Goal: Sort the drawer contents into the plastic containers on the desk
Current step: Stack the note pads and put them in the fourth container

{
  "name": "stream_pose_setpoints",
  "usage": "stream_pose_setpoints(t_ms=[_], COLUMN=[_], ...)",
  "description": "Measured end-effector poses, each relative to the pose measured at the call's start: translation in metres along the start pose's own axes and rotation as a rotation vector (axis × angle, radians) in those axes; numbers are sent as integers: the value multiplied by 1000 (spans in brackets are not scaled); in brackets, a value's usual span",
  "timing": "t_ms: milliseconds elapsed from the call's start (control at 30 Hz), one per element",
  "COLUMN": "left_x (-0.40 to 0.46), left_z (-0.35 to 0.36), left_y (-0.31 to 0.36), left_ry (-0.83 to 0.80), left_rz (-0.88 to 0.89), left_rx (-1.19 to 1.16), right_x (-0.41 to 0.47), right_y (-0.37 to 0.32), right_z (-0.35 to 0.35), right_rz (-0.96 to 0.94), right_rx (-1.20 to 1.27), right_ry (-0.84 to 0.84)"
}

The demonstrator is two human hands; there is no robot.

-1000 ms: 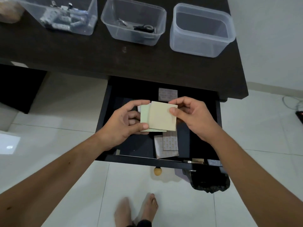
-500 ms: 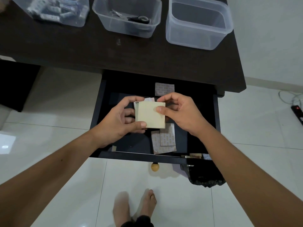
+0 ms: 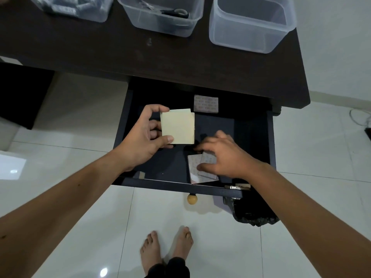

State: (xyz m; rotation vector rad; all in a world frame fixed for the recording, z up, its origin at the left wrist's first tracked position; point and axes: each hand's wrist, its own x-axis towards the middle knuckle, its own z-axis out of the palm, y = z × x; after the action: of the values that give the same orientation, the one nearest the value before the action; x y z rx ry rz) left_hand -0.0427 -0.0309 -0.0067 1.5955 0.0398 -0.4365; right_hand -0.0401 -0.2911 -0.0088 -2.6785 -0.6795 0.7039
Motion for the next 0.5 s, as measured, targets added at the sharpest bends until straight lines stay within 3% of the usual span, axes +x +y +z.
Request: stream_pose_setpoints(t_ms=[100, 367, 500], left_x=[0, -1, -1], left_z=[0, 0, 0], left_y=[0, 1, 3], left_ry=[-6, -8, -5], left_rz=[0, -3, -8], left_rx=[9, 17, 8], right_x=[-2, -8, -15], right_y=[1, 9, 19], right_z=[-3, -26, -48], right_rz=[44, 129, 45], right_rx=[-9, 271, 576], right_ry=[-32, -56, 57])
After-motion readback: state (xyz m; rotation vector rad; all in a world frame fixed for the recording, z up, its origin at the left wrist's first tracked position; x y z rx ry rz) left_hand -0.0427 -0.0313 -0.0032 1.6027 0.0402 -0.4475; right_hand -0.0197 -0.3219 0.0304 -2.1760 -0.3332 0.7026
